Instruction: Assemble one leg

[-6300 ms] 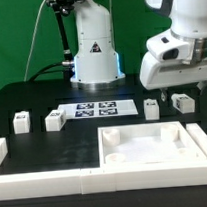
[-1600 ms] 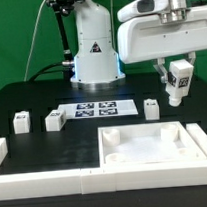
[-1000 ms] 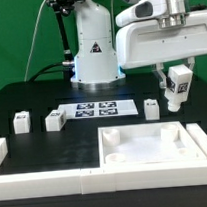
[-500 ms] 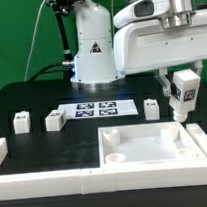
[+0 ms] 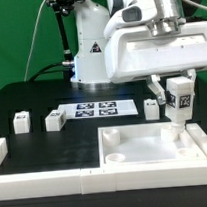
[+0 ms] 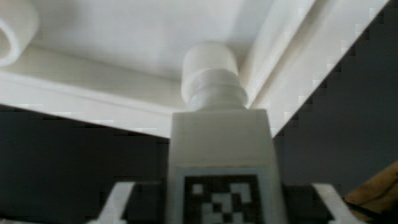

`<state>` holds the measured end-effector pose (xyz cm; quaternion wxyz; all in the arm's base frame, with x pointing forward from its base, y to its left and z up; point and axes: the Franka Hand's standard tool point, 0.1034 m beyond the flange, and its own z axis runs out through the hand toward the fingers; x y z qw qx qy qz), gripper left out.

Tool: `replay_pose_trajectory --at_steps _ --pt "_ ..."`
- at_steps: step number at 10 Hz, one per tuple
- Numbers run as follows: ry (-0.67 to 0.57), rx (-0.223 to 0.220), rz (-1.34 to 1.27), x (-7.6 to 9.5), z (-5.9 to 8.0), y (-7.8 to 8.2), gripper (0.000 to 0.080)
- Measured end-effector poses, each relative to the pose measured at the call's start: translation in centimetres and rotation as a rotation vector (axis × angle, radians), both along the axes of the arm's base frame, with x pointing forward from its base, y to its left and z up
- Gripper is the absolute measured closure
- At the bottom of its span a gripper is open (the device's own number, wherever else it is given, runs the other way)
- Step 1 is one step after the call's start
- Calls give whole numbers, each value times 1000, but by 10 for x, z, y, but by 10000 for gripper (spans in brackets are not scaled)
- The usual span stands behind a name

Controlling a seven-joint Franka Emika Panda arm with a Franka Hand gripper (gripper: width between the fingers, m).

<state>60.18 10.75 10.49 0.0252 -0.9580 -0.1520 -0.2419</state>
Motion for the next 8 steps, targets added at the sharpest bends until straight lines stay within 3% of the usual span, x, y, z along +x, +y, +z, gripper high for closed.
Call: replay_pose_trajectory --at_steps 5,8 --pt "-5 5 -10 23 -12 -1 512" --pt "6 7 -6 20 -25 2 512"
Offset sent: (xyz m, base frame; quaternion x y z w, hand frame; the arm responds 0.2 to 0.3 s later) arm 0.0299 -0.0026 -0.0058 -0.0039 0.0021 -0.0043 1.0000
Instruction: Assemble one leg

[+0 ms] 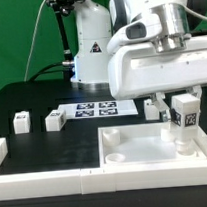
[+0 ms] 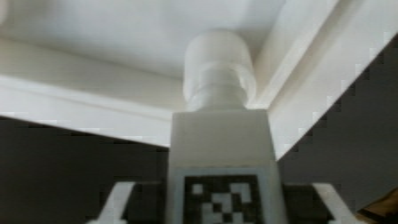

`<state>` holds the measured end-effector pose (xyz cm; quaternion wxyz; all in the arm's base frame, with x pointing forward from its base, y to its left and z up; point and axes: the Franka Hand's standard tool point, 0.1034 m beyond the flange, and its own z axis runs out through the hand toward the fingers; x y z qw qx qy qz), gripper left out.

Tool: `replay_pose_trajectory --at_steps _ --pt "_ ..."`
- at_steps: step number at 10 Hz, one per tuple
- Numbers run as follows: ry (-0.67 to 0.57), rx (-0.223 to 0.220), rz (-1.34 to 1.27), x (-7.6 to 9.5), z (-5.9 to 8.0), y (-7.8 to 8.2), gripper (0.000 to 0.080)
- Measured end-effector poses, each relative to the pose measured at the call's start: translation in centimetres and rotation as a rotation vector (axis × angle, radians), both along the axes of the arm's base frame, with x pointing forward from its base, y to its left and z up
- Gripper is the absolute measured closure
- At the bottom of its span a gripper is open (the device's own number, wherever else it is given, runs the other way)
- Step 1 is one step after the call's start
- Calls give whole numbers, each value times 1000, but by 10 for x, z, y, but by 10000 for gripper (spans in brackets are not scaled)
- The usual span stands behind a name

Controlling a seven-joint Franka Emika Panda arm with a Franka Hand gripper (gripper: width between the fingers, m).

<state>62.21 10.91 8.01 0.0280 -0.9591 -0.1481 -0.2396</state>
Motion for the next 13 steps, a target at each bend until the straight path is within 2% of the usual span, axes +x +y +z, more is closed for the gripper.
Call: replay_pose_trajectory --at_steps 2,5,10,11,12,13 --pt "-30 5 -3 3 -1 1 512" --pt "-12 5 -3 -3 -18 1 512" --pt "-46 9 -2 -1 -19 4 512" --pt "-46 9 -2 -1 -19 4 351" --pt "-46 9 -2 -1 -19 4 225" --pt "-46 9 -2 -1 -19 4 225"
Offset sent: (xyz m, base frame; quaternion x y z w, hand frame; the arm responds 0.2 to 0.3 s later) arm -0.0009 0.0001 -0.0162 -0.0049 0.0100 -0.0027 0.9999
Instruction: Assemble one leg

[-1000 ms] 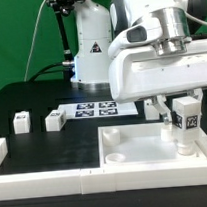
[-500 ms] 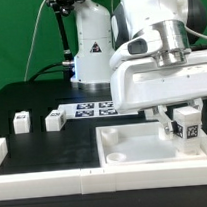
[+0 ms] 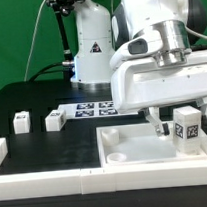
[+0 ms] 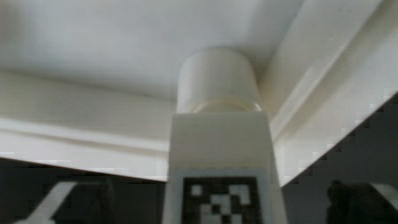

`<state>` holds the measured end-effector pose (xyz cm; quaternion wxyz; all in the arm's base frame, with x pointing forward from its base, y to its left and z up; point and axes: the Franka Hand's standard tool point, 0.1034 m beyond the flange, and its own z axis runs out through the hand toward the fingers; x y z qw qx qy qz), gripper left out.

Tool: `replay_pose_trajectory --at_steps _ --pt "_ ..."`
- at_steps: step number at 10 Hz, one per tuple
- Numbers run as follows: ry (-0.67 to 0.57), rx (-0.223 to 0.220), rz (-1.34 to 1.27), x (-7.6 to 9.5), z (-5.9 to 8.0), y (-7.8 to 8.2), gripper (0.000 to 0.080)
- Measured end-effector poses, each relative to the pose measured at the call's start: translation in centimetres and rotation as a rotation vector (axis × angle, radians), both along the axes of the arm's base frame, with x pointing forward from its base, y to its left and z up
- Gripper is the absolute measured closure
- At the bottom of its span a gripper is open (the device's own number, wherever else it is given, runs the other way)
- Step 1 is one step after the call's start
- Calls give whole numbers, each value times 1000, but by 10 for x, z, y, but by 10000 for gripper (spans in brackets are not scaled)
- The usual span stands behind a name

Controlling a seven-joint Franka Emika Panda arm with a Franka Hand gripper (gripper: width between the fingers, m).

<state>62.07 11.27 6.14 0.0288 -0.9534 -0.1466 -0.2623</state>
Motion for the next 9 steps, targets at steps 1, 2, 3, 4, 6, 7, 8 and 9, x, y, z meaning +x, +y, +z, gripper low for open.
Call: replay_pose_trajectory --at_steps 1,2,3,4,6,7,8,9 --pt "0 0 0 0 0 0 163" --pt "0 0 0 0 0 0 153" --pt "0 0 0 0 0 0 153" --pt "1 0 0 0 1 0 153" --pt "-7 -4 6 5 19 0 151" --pt "-1 -8 9 6 26 -1 151" --pt "10 -11 9 8 34 -2 151" --pt "41 -14 15 5 31 0 151"
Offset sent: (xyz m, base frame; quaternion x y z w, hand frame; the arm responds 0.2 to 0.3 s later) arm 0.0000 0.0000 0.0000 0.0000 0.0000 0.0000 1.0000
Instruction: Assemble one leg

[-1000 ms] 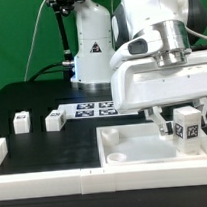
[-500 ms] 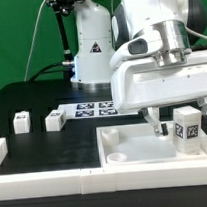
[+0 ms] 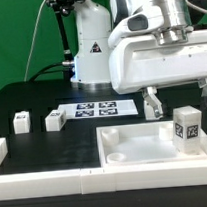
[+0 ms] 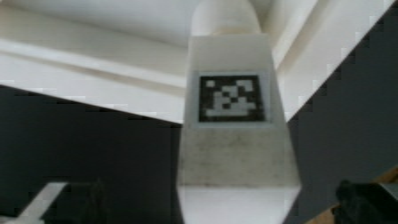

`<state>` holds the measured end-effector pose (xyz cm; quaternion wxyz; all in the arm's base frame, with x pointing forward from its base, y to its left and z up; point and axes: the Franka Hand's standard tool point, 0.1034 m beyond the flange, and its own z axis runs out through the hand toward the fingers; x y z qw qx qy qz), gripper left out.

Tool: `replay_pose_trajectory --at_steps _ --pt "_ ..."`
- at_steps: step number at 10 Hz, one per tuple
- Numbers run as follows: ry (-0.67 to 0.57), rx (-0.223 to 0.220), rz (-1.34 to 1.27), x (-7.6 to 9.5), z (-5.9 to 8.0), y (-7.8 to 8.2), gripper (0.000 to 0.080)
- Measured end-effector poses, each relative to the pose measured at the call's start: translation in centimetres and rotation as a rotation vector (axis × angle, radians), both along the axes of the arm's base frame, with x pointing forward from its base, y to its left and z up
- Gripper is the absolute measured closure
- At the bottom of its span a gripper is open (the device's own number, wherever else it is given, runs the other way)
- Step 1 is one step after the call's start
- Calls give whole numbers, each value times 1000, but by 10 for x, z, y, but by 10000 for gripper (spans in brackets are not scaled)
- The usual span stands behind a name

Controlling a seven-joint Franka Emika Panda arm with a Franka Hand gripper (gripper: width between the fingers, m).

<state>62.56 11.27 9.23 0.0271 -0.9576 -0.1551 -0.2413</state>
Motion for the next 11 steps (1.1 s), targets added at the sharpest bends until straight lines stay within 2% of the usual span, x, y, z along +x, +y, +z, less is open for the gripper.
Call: replay_pose_trajectory --at_steps 1,3,5,7,9,11 --pt "3 0 0 0 0 0 151" --pt "205 -20 13 -10 -5 8 151" --pt "342 -41 7 -7 -6 3 151" --pt "533 -63 9 -9 -4 7 151" --pt "531 -59 7 2 -4 9 151" --pt "526 -61 8 4 -4 6 151"
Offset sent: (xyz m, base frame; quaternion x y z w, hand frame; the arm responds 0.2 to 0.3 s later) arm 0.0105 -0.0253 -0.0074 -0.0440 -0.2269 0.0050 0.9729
